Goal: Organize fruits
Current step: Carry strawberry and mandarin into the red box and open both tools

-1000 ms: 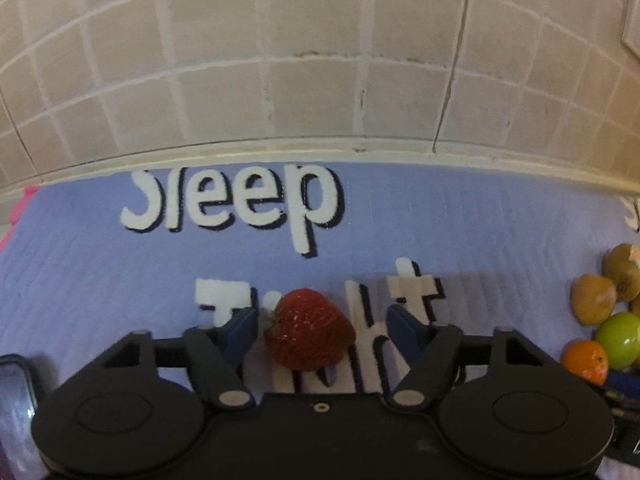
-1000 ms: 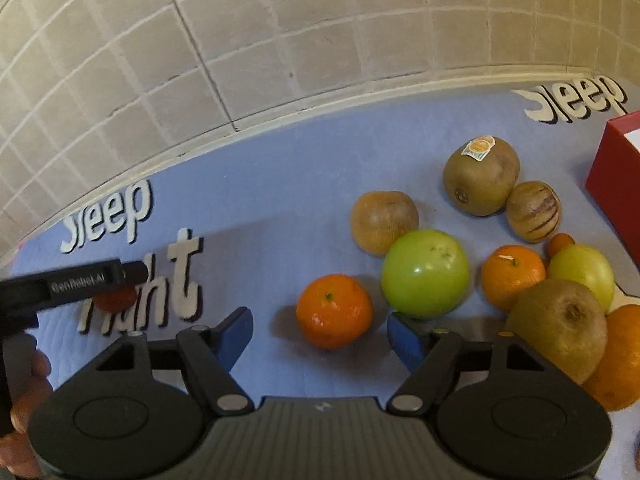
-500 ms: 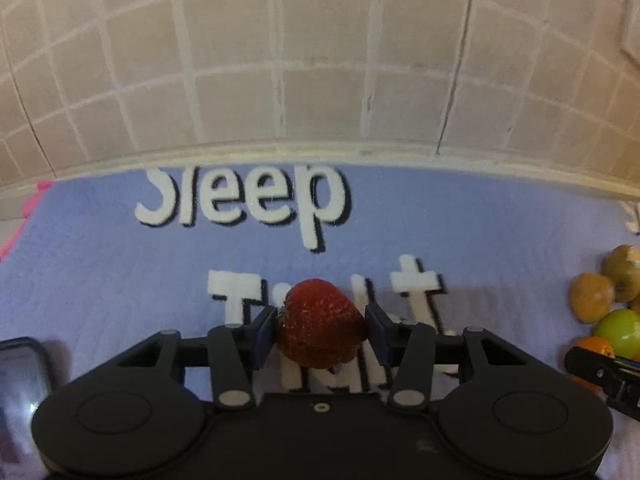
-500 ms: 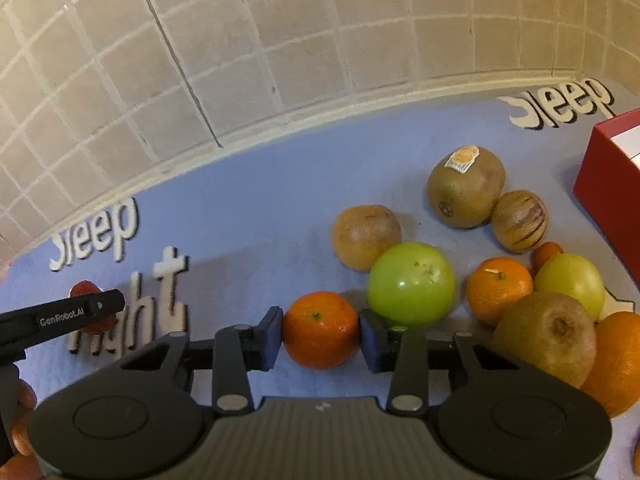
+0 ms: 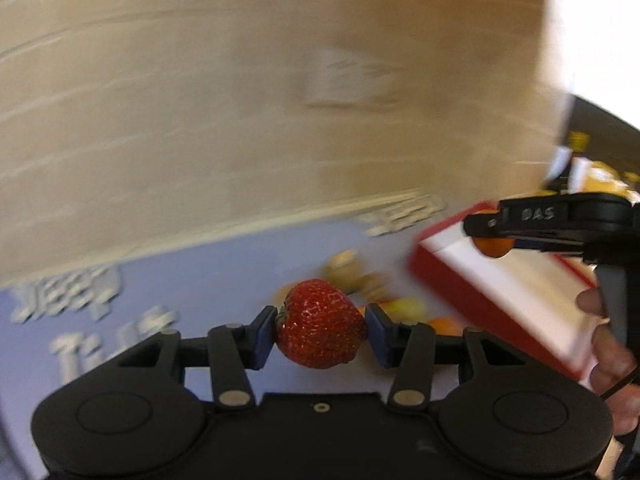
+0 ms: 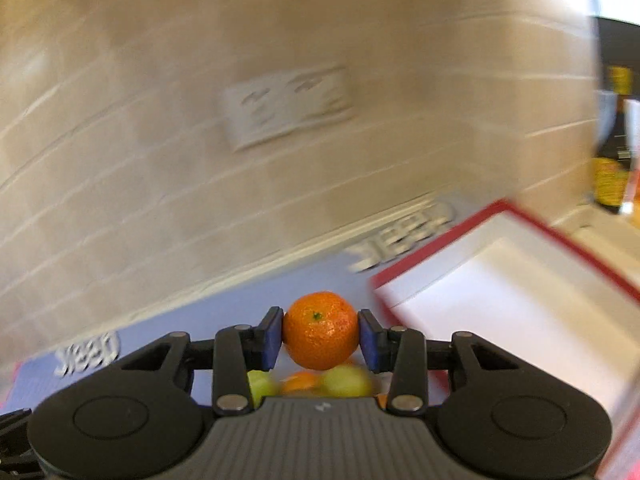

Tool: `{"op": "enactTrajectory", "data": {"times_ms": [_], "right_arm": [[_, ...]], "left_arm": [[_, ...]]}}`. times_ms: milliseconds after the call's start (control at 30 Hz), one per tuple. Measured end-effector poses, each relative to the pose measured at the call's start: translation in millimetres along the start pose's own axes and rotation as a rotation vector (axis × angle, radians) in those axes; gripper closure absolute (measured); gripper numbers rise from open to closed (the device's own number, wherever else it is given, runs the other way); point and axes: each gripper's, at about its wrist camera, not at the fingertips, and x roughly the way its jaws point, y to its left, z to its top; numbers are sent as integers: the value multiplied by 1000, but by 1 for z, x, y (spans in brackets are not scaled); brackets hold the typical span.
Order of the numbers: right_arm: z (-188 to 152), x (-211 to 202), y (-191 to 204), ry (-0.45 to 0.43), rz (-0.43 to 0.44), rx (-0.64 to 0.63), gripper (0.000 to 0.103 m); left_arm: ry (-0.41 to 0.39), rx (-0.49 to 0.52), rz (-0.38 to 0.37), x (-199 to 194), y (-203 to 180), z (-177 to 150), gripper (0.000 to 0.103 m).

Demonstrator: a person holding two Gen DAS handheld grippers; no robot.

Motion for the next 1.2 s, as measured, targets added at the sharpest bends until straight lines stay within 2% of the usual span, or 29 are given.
{"op": "enactTrajectory", "data": {"times_ms": [100, 200, 333, 400, 600, 767, 867, 1033, 1200], "right_arm": [[11, -23, -43, -48, -60, 46, 61], [17, -37, -80, -69, -113, 87, 61], [14, -44, -126, -59, -170, 133, 61], [9, -37, -147, -27, -192, 151, 61], [-18, 4, -199, 109, -234, 205, 61], [-43, 38, -216, 235, -269, 194, 61], [-48, 45, -214, 249, -288, 147, 61], [-53, 59, -206, 296, -311, 83, 61], [-54, 69, -198, 327, -318, 54, 60]], "left_arm": [[-40, 57, -85, 16, -41, 21, 46], [-30, 61, -151, 42, -78, 45, 45], [33, 61, -241, 87, -118, 66, 45], [67, 72, -259, 107, -138, 69, 45], [250, 132, -285, 185, -182, 62, 45], [369, 171, -268, 234, -201, 47, 45], [428, 162, -281, 251, -206, 37, 45], [458, 191, -292, 263, -213, 26, 45], [461, 174, -297, 266, -211, 27, 44]]}}
